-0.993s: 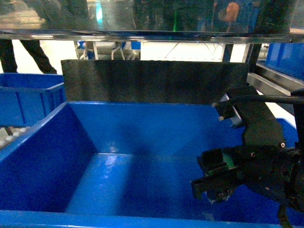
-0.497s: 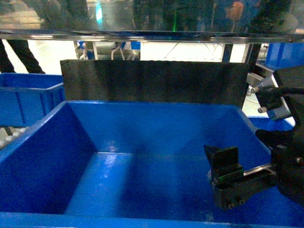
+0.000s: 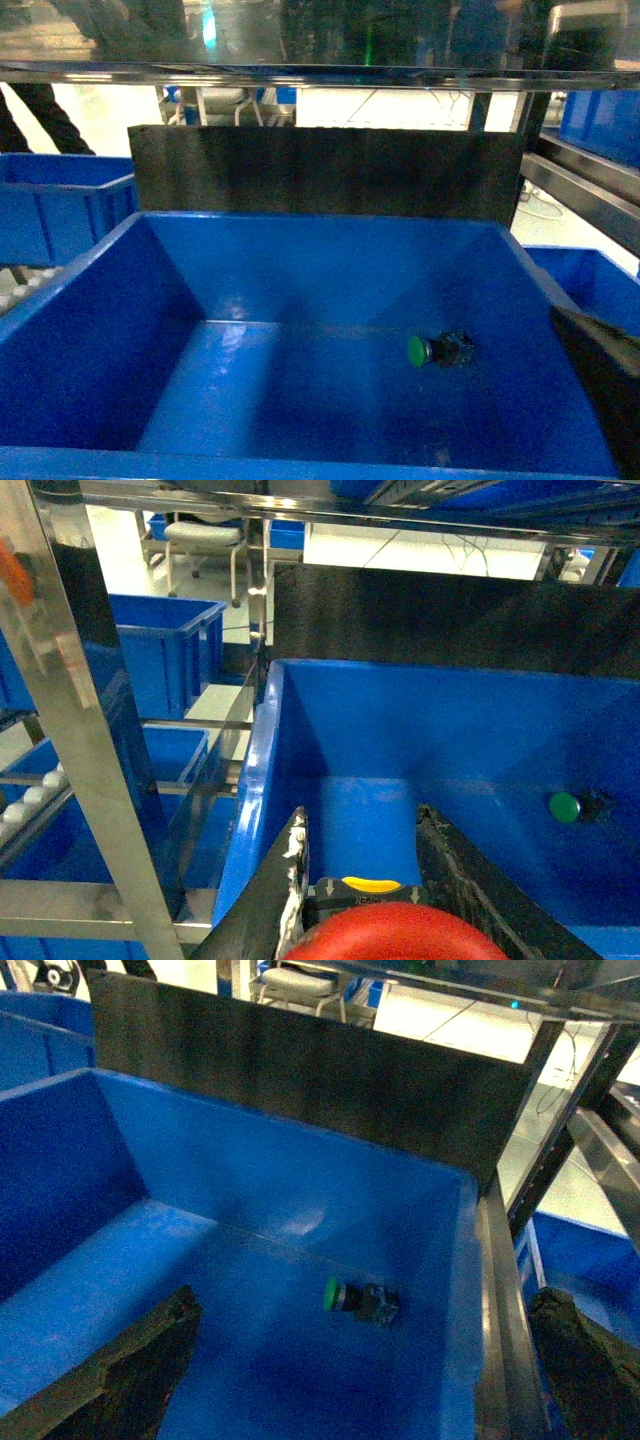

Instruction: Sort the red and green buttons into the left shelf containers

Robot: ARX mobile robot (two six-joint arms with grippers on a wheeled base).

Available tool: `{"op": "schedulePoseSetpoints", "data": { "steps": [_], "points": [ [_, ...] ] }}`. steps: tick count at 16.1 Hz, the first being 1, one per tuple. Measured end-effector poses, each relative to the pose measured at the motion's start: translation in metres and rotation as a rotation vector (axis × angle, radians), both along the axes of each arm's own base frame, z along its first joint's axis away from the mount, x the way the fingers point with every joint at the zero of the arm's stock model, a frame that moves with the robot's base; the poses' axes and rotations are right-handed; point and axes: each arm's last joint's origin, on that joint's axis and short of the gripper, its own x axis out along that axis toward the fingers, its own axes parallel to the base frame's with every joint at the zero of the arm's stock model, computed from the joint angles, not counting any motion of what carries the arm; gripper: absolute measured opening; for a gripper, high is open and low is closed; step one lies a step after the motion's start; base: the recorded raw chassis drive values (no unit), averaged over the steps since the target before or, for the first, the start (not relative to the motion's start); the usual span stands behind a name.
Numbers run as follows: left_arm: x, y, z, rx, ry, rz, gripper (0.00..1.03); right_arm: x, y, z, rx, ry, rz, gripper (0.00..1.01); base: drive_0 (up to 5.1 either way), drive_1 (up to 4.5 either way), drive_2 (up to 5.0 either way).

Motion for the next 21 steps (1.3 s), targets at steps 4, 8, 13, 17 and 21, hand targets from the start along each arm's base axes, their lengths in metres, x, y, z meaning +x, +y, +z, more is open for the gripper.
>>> {"op": "schedulePoseSetpoints", "data": {
  "steps": [4, 8, 13, 17, 21],
  "points": [
    [0.0, 0.0, 0.0, 0.0, 0.0, 0.0, 0.28, -0.035, -0.026, 0.033, 0.021, -0.121, -0.117, 0.98, 0.0, 0.0, 0.0],
    [0.0, 0.0, 0.0, 0.0, 0.0, 0.0, 0.28, -0.064, -0.047, 0.044, 0.048, -0.178, -0.267, 0.98, 0.0, 0.0, 0.0],
    [0.0, 0.0, 0.0, 0.0, 0.0, 0.0, 0.28, -0.077, -0.06, 0.028, 0.01, -0.168, -0.309, 0.98, 0.0, 0.0, 0.0],
    [0.0, 0.0, 0.0, 0.0, 0.0, 0.0, 0.28, -0.077, -0.058, 0.028, -0.013, -0.181, -0.287, 0.98, 0.0, 0.0, 0.0],
    [0.001, -0.001, 0.001, -0.001, -0.008, -0.005, 0.28, -0.077, -0.058, 0.028, -0.013, -0.181, -0.287, 0.98, 0.0, 0.0, 0.0]
  ]
}}
